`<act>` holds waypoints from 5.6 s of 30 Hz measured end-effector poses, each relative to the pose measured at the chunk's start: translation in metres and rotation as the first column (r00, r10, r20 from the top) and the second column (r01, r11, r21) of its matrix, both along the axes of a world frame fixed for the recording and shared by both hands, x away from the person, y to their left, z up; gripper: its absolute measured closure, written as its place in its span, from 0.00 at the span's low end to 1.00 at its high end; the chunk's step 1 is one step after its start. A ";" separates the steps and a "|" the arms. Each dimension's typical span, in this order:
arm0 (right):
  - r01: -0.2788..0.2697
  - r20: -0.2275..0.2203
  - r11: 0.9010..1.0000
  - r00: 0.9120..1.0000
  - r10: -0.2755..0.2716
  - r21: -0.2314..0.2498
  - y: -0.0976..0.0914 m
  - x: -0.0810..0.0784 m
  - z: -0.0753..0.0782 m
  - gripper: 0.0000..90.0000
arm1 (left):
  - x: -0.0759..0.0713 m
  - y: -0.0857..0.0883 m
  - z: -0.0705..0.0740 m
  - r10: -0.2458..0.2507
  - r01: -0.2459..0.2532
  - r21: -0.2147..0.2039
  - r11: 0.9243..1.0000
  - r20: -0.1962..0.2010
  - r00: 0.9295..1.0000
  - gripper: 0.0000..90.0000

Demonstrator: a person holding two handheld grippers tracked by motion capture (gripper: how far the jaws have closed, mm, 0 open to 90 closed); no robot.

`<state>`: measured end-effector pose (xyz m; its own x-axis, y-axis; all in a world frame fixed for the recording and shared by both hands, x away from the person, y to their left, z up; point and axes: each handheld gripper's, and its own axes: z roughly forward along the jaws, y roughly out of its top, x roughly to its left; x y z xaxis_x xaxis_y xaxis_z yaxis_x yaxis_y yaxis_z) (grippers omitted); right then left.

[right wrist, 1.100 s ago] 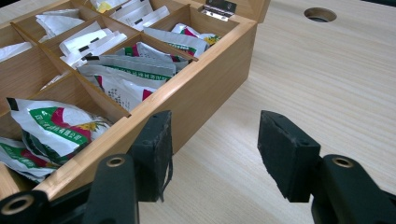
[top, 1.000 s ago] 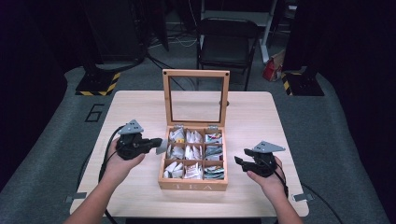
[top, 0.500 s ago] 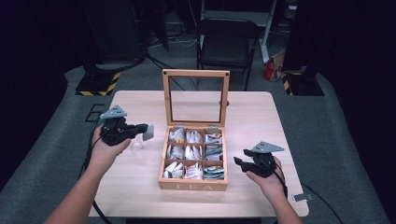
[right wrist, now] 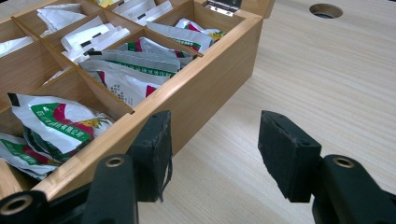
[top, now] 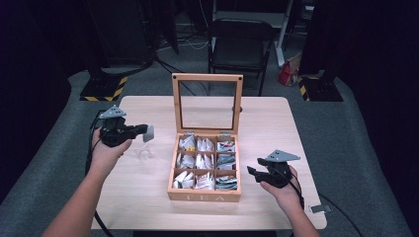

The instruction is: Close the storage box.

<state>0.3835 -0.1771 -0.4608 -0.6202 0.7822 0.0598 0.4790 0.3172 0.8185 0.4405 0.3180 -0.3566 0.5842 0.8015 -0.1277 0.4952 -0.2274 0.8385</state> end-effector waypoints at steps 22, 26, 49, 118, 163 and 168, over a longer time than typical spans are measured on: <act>-0.006 0.001 1.000 1.000 0.006 -0.012 0.002 0.000 -0.001 0.49 | 0.017 0.028 -0.030 0.125 -0.125 -0.003 0.992 -0.013 0.992 0.99; -0.006 0.000 1.000 1.000 0.006 -0.011 0.002 0.000 -0.001 0.49 | 0.020 0.032 -0.033 0.140 -0.140 0.005 0.990 -0.014 0.990 1.00; -0.011 -0.001 1.000 1.000 0.011 -0.016 0.003 0.000 -0.002 0.49 | 0.024 0.037 -0.063 0.191 -0.190 0.018 0.982 -0.063 0.980 0.99; -0.027 0.003 1.000 1.000 0.027 0.002 0.004 0.005 0.000 0.51 | 0.047 -0.034 -0.024 0.009 -0.009 0.039 0.999 -0.021 1.000 0.63; -0.012 -0.008 0.998 1.000 0.012 0.055 -0.005 0.016 0.014 0.50 | 0.100 -0.080 -0.027 -0.054 0.054 0.042 0.998 -0.016 0.998 0.60; 0.001 -0.015 0.998 1.000 0.000 0.057 -0.009 0.015 0.011 0.50 | 0.104 -0.084 -0.024 -0.055 0.055 0.051 0.997 0.002 0.998 0.60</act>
